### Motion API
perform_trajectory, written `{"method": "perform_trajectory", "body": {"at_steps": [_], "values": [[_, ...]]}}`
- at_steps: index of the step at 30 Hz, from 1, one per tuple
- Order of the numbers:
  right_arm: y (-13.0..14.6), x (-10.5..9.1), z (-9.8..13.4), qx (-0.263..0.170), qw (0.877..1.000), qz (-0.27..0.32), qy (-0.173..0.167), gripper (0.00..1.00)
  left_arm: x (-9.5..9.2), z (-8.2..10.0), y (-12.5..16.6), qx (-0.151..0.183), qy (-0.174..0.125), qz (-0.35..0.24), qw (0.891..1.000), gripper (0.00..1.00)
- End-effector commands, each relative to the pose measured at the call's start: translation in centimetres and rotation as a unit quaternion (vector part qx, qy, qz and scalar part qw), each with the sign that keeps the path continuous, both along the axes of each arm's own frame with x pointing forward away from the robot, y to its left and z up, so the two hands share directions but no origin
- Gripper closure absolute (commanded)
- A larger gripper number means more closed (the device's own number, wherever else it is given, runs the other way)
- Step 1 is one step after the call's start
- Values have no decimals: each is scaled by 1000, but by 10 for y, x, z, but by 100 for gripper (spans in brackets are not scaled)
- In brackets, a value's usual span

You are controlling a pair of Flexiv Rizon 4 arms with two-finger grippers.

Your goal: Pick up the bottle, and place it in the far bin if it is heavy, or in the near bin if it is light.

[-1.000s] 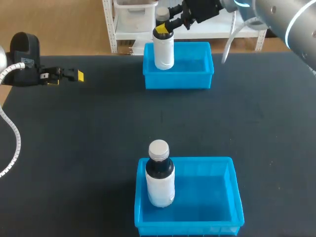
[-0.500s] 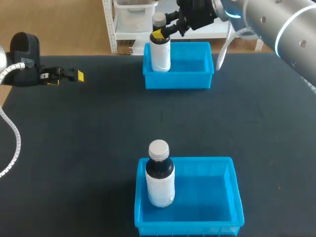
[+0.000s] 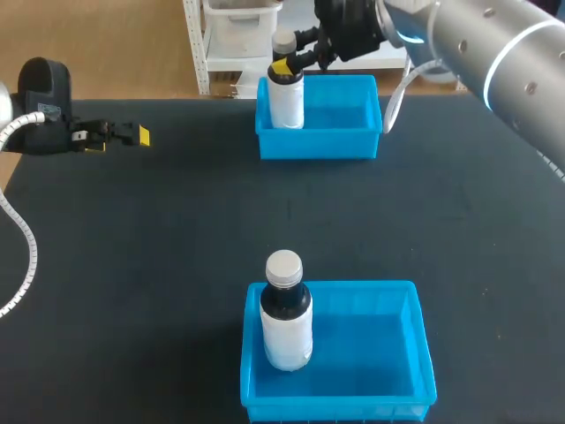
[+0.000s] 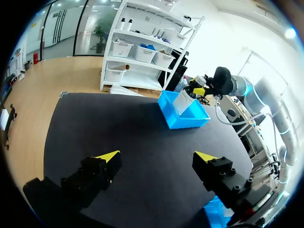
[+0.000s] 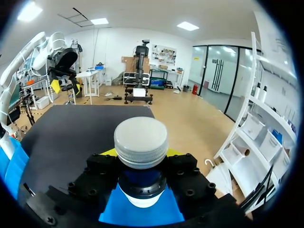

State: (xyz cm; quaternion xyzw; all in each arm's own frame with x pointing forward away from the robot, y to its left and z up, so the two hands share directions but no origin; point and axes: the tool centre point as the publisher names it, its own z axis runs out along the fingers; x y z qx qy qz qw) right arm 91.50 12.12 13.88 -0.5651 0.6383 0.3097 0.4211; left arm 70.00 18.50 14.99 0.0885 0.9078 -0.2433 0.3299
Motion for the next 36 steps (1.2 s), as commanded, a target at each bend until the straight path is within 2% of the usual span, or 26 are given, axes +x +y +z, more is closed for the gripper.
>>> {"method": "perform_trajectory", "body": {"at_steps": [1, 24, 33, 34, 36], "values": [[3, 12, -1, 4, 988, 137, 74, 100, 0, 0, 0, 0, 0, 0, 1000, 0], [4, 12, -10, 10, 987, 136, 85, 100, 0, 0, 0, 0, 0, 0, 1000, 0], [2, 13, -13, 9, 987, 134, 89, 69, 0, 0, 0, 0, 0, 0, 1000, 0], [2, 13, -13, 9, 987, 134, 89, 63, 0, 0, 0, 0, 0, 0, 1000, 0], [2, 13, -13, 8, 987, 134, 90, 44, 0, 0, 0, 0, 0, 0, 1000, 0]]}}
